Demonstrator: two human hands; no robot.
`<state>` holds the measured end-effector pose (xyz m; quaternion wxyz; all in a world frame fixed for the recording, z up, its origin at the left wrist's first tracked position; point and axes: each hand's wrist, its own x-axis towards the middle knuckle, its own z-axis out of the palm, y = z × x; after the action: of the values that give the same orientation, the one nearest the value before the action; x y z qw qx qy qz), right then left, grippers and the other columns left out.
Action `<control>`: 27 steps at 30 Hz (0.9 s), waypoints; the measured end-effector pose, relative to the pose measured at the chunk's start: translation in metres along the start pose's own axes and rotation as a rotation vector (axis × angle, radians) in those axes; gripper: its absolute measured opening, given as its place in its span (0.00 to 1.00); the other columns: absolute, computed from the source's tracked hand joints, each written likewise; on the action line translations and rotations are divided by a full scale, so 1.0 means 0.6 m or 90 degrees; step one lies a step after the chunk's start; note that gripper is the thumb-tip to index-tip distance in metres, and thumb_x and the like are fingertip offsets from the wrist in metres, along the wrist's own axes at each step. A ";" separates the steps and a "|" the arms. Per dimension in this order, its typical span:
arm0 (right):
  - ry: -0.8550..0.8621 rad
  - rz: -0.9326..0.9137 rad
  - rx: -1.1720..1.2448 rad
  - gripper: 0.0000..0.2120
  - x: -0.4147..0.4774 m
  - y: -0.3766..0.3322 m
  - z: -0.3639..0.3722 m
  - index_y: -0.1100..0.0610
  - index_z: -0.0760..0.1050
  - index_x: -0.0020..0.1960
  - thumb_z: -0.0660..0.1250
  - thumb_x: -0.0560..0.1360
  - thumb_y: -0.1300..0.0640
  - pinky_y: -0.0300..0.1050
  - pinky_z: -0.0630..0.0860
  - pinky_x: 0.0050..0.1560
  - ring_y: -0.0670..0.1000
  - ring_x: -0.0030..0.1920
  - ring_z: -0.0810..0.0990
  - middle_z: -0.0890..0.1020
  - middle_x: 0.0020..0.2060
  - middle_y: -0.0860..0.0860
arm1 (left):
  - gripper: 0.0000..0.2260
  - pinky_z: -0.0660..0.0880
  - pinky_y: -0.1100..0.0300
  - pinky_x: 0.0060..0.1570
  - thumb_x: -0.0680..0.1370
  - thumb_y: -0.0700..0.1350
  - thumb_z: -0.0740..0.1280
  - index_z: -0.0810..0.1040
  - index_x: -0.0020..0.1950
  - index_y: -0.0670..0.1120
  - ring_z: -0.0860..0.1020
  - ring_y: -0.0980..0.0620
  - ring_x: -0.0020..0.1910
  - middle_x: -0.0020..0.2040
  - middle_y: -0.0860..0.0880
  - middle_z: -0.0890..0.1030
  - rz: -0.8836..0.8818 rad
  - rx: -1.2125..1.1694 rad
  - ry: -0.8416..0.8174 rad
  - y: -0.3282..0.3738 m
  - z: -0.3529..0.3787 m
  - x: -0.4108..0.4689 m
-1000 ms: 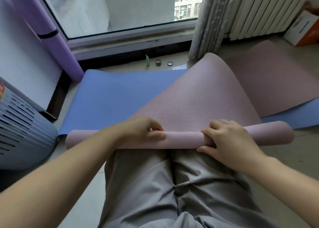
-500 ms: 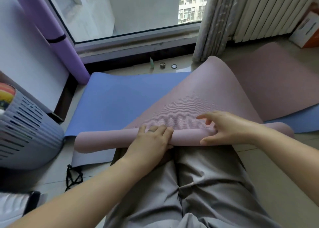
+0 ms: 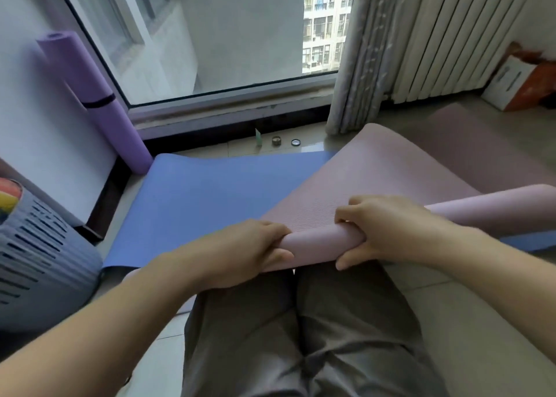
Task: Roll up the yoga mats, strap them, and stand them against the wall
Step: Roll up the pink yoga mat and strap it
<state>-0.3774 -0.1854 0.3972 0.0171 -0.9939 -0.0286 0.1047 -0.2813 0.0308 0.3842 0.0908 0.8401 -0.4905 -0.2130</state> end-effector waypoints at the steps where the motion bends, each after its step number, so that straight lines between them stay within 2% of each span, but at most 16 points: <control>1: -0.033 0.001 0.028 0.26 -0.009 0.001 -0.009 0.47 0.73 0.54 0.68 0.65 0.31 0.45 0.67 0.38 0.46 0.43 0.73 0.75 0.45 0.44 | 0.08 0.70 0.58 0.48 0.81 0.56 0.57 0.71 0.52 0.54 0.72 0.56 0.47 0.45 0.60 0.73 0.009 -0.003 -0.019 0.006 -0.003 -0.008; 3: -0.105 0.001 0.086 0.24 -0.032 -0.003 -0.009 0.48 0.74 0.49 0.68 0.64 0.31 0.44 0.73 0.41 0.45 0.41 0.75 0.77 0.42 0.44 | 0.09 0.70 0.59 0.48 0.81 0.57 0.57 0.71 0.51 0.53 0.72 0.57 0.46 0.44 0.59 0.72 0.024 -0.011 -0.077 0.017 0.005 -0.019; 7: -0.178 0.012 0.195 0.21 -0.072 -0.017 0.059 0.52 0.74 0.45 0.71 0.66 0.35 0.43 0.71 0.38 0.45 0.37 0.74 0.77 0.36 0.45 | 0.14 0.70 0.53 0.55 0.81 0.57 0.56 0.75 0.57 0.51 0.72 0.54 0.50 0.52 0.54 0.71 0.049 -0.005 -0.179 0.027 0.061 -0.017; 9: -0.175 0.026 0.233 0.22 -0.088 -0.022 0.102 0.48 0.74 0.49 0.71 0.65 0.34 0.43 0.72 0.42 0.46 0.41 0.74 0.75 0.37 0.42 | 0.15 0.70 0.54 0.54 0.82 0.56 0.57 0.75 0.59 0.49 0.72 0.53 0.50 0.52 0.53 0.72 0.063 -0.018 -0.200 0.029 0.087 -0.014; 11: -0.162 0.081 0.245 0.28 -0.109 -0.026 0.124 0.41 0.69 0.59 0.70 0.64 0.32 0.43 0.72 0.51 0.47 0.49 0.73 0.72 0.45 0.40 | 0.14 0.70 0.55 0.53 0.82 0.54 0.58 0.75 0.60 0.49 0.72 0.55 0.50 0.53 0.53 0.75 0.085 -0.062 -0.184 0.027 0.104 -0.013; 12: -0.126 0.105 0.229 0.30 -0.123 -0.032 0.131 0.39 0.65 0.63 0.69 0.65 0.32 0.43 0.71 0.55 0.47 0.52 0.72 0.70 0.50 0.41 | 0.13 0.70 0.57 0.52 0.81 0.54 0.59 0.74 0.61 0.50 0.72 0.57 0.50 0.53 0.55 0.76 0.090 -0.084 -0.169 0.026 0.108 -0.013; 14: 0.049 0.063 0.128 0.28 -0.144 -0.055 0.147 0.43 0.64 0.65 0.65 0.69 0.35 0.46 0.73 0.57 0.49 0.55 0.74 0.72 0.55 0.44 | 0.12 0.69 0.61 0.49 0.81 0.54 0.60 0.72 0.63 0.55 0.72 0.60 0.49 0.53 0.59 0.76 0.086 -0.112 -0.141 0.023 0.113 -0.012; 15: 0.149 0.027 0.078 0.26 -0.149 -0.069 0.159 0.45 0.67 0.62 0.61 0.68 0.35 0.49 0.76 0.53 0.51 0.53 0.77 0.75 0.54 0.46 | 0.12 0.69 0.61 0.49 0.81 0.54 0.60 0.71 0.63 0.56 0.72 0.61 0.48 0.54 0.59 0.76 0.081 -0.119 -0.134 0.022 0.114 -0.010; 16: 0.196 0.010 0.065 0.25 -0.149 -0.079 0.170 0.47 0.69 0.58 0.58 0.66 0.35 0.51 0.79 0.47 0.53 0.49 0.79 0.77 0.50 0.48 | 0.12 0.69 0.62 0.50 0.81 0.54 0.60 0.71 0.63 0.56 0.72 0.61 0.49 0.54 0.59 0.76 0.077 -0.127 -0.128 0.021 0.114 -0.008; 17: 0.199 0.017 0.057 0.25 -0.143 -0.083 0.174 0.48 0.70 0.55 0.56 0.66 0.34 0.52 0.79 0.42 0.54 0.45 0.79 0.78 0.47 0.49 | 0.11 0.70 0.61 0.51 0.81 0.54 0.60 0.71 0.63 0.57 0.73 0.61 0.49 0.55 0.59 0.77 0.070 -0.141 -0.128 0.020 0.113 -0.004; 18: 0.179 0.028 0.043 0.25 -0.133 -0.084 0.177 0.49 0.72 0.53 0.55 0.67 0.32 0.52 0.78 0.40 0.54 0.44 0.79 0.78 0.44 0.49 | 0.11 0.71 0.61 0.53 0.81 0.54 0.60 0.72 0.62 0.57 0.74 0.61 0.50 0.55 0.59 0.77 0.060 -0.157 -0.132 0.021 0.109 -0.001; 20: 0.096 0.027 0.029 0.28 -0.107 -0.073 0.171 0.50 0.72 0.53 0.52 0.68 0.30 0.53 0.74 0.44 0.55 0.48 0.76 0.76 0.47 0.50 | 0.11 0.70 0.60 0.54 0.81 0.53 0.59 0.75 0.61 0.54 0.74 0.59 0.51 0.53 0.58 0.78 0.060 -0.145 -0.115 0.019 0.105 0.010; 21: 0.029 0.024 0.041 0.29 -0.096 -0.064 0.162 0.50 0.70 0.55 0.51 0.69 0.29 0.51 0.71 0.49 0.54 0.52 0.74 0.75 0.51 0.50 | 0.11 0.70 0.59 0.54 0.82 0.52 0.58 0.76 0.60 0.53 0.74 0.57 0.52 0.52 0.58 0.77 0.069 -0.120 -0.089 0.018 0.107 0.014; 23: -0.086 0.008 0.103 0.28 -0.081 -0.045 0.141 0.50 0.67 0.58 0.55 0.71 0.29 0.48 0.68 0.51 0.52 0.55 0.71 0.73 0.54 0.48 | 0.14 0.71 0.55 0.55 0.81 0.55 0.56 0.75 0.61 0.54 0.73 0.54 0.54 0.52 0.57 0.74 0.071 -0.057 0.010 0.015 0.120 0.013; 25: -0.141 0.000 0.179 0.23 -0.068 -0.035 0.126 0.50 0.68 0.56 0.59 0.73 0.32 0.47 0.69 0.48 0.52 0.52 0.73 0.74 0.52 0.47 | 0.19 0.74 0.54 0.49 0.78 0.63 0.52 0.72 0.62 0.56 0.75 0.52 0.52 0.54 0.56 0.75 0.087 0.047 0.128 0.012 0.139 -0.003; 27: -0.191 0.008 0.251 0.21 -0.057 -0.028 0.116 0.50 0.69 0.54 0.62 0.73 0.34 0.46 0.70 0.45 0.51 0.48 0.74 0.76 0.48 0.46 | 0.25 0.77 0.54 0.42 0.73 0.67 0.55 0.67 0.64 0.55 0.78 0.50 0.45 0.52 0.54 0.78 0.120 0.169 0.148 0.006 0.163 -0.018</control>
<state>-0.4259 -0.1687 0.3372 0.2058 -0.9449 -0.0040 0.2545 -0.3325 0.0438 0.3014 0.0552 0.8139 -0.5771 -0.0385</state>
